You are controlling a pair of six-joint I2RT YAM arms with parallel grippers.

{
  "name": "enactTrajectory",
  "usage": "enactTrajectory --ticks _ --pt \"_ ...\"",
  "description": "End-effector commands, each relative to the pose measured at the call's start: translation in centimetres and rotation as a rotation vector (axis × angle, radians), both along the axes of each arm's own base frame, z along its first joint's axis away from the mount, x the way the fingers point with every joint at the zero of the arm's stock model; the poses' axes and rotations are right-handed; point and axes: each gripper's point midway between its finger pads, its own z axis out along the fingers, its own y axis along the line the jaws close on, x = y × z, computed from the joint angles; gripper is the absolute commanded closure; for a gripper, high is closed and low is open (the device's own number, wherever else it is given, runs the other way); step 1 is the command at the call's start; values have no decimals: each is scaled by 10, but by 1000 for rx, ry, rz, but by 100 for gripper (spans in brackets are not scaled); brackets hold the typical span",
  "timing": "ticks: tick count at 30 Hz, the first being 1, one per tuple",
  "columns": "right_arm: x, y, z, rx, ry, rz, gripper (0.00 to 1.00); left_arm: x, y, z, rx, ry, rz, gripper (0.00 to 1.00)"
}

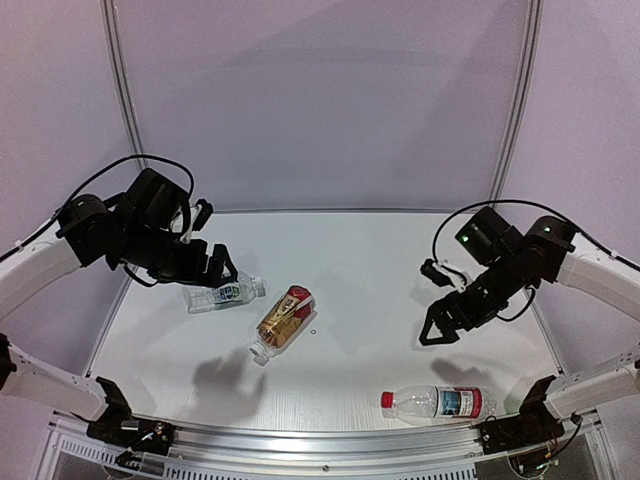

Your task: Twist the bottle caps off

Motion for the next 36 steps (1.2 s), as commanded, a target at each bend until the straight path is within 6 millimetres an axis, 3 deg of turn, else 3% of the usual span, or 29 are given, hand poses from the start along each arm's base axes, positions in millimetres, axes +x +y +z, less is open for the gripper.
enactTrajectory --ticks 1,6,12,19,24,27,30,36 --pt "-21 28 -11 -36 -11 205 1 3 -15 8 -9 -48 -34 1" --pt "-40 54 -37 -184 -14 461 1 -2 -13 6 -5 -52 -23 1" --pt "-52 60 -69 -241 -78 670 1 -14 3 3 -4 -61 20 1" --pt "-65 72 -100 -224 -43 781 1 -25 22 2 -32 -77 80 1" --pt "-77 71 -135 -325 20 852 3 -25 26 8 -49 -99 101 1" --pt "-79 70 -144 -357 38 862 4 -24 26 9 -57 -105 107 1" --pt "-69 73 -150 -390 -12 852 10 -22 25 10 -61 -112 108 1" --pt "-64 74 -157 -413 -33 850 37 -19 20 15 -69 -122 103 1"
